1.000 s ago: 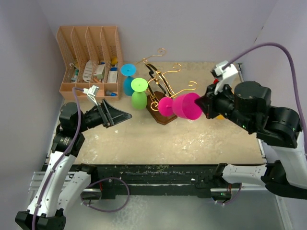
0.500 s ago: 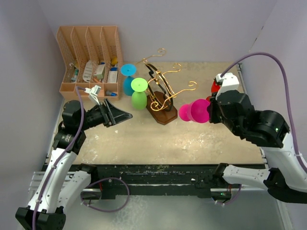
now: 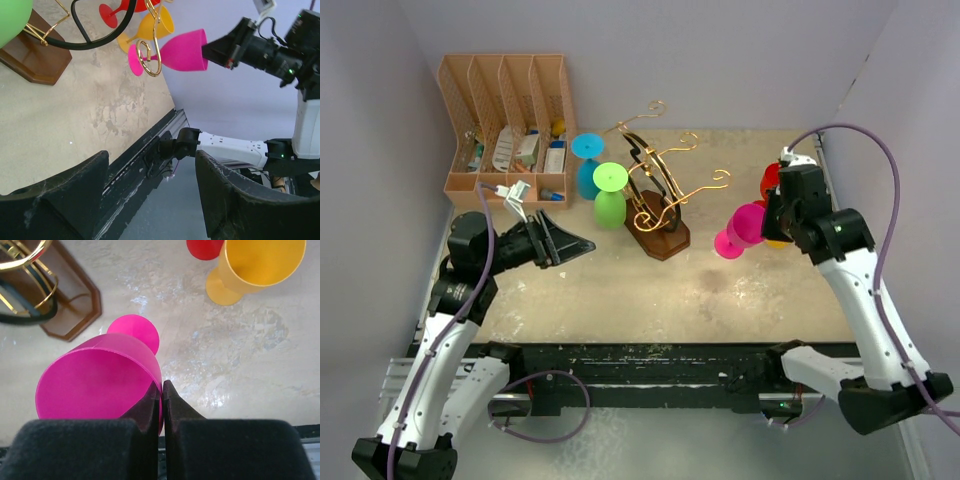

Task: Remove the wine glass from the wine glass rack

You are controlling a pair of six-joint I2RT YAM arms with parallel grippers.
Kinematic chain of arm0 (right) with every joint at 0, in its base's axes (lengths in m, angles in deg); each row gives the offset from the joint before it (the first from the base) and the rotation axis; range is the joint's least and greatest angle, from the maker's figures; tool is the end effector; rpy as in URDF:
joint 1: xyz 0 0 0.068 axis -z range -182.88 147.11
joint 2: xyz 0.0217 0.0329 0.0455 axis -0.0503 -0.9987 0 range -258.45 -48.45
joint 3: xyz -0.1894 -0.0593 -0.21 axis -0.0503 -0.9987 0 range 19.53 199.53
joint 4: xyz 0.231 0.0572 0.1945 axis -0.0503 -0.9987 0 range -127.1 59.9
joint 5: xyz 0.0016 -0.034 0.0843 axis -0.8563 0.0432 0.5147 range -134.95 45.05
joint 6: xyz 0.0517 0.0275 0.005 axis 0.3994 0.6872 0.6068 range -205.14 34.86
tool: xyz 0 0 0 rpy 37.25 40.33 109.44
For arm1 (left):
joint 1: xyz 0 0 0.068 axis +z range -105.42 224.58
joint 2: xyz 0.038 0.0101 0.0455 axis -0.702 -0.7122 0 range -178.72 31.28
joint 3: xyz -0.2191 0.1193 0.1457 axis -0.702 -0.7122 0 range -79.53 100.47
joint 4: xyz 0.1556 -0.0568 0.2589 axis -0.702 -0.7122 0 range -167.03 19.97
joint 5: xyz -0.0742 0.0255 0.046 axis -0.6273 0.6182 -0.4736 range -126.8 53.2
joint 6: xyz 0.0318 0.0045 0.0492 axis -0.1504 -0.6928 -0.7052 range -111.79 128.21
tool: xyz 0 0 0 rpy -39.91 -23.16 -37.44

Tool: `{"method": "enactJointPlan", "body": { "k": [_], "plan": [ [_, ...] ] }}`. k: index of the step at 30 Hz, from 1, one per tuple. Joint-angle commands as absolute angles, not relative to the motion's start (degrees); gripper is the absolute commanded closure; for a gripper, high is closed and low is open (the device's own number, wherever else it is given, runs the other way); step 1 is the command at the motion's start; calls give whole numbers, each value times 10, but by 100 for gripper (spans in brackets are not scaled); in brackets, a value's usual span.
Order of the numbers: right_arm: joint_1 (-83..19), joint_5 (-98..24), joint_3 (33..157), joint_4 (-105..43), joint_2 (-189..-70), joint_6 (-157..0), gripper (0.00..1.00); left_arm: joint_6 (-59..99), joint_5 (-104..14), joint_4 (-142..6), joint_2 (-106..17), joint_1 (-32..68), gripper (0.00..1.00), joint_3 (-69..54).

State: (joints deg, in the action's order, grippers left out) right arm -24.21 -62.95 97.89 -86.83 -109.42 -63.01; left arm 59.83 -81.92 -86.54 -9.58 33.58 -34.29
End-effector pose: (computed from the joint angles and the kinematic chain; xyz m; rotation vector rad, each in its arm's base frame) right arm 0.2232 0.0731 0.4314 0.1812 2.2112 0.0621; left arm 0.1882 -0.0675 0.3574 -0.0603 1.9710 -1.4480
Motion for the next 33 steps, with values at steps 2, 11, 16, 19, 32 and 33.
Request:
{"method": "enactJointPlan", "body": {
  "k": [2,11,16,19,32,33],
  "plan": [
    [-110,-488,947,-744,-1127,-642,100,578,-820,-871,-84,337,27,-314],
    [-85,-523,971,-688,-1215,-629,100,578,-827,-859,-93,337,27,-328],
    [-85,-559,1001,-694,-1277,-625,100,581,-829,-855,-95,337,28,-327],
    [-85,-587,998,-682,-1299,-617,100,581,-827,-860,-88,337,28,-328],
    [-85,-594,1056,-666,-1382,-602,100,578,-825,-879,-72,337,28,-329],
    [-85,-595,1058,-666,-1388,-602,100,578,-824,-882,-71,337,28,-330]
  ]
}}
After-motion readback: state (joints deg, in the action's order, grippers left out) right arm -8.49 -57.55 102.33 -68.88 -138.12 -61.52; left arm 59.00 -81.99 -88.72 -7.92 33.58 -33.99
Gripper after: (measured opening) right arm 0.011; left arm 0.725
